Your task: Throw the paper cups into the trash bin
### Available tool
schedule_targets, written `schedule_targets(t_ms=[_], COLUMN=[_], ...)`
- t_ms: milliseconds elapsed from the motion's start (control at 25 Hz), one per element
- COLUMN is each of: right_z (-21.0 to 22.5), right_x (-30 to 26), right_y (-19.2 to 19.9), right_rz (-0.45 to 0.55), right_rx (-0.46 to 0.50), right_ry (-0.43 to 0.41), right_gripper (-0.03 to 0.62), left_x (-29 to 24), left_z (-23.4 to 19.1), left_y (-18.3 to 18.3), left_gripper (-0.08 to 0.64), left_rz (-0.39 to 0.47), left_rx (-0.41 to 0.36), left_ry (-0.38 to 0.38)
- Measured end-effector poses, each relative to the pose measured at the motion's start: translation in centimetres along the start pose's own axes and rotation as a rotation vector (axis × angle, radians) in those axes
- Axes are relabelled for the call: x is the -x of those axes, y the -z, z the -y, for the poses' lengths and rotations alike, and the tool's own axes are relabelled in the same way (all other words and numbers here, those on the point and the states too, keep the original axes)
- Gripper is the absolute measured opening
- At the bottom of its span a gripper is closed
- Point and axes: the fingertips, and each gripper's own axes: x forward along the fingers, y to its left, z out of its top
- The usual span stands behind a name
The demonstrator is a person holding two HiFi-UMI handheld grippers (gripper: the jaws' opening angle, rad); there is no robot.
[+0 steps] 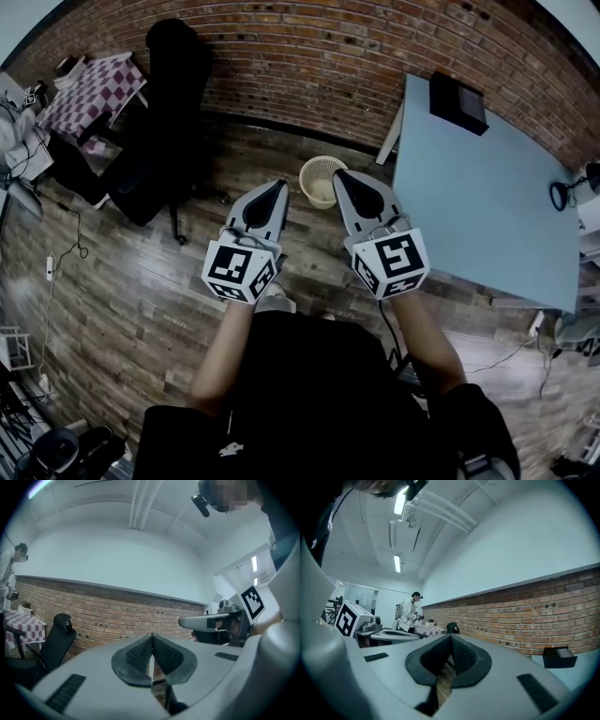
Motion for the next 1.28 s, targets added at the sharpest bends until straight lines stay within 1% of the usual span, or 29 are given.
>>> schedule_targets(t_ms=[200, 360, 720, 1280], right_z=[-1.0, -1.6, -2.4, -3.7], right_x=[1.6, 3.0, 6.3, 9.5], right_y=[0.0, 0.0, -0.1, 0.0], right_rz=[0.005, 0.009, 0.015, 0.02], right_rx=[-0.003, -0.007, -0.003, -0.015], right_ry=[-0.021, -0.029, -0.038, -0.049], right_gripper=[0.003, 0.003, 0.003, 0.003], left_x=[1.4, 2.5, 4.1, 5.8], left_z=[1.5, 2.7, 5.7, 9.3], left_y=[-0.3, -0.4, -0.6, 0.0], left_gripper=[0.009, 0.009, 0.009, 0.009], left_rz=[0.005, 0.014, 0.008, -0.005], left_rx=[-0.005, 0.007, -0.018, -0.024], left_ry=[-0.016, -0.019, -0.03, -0.009])
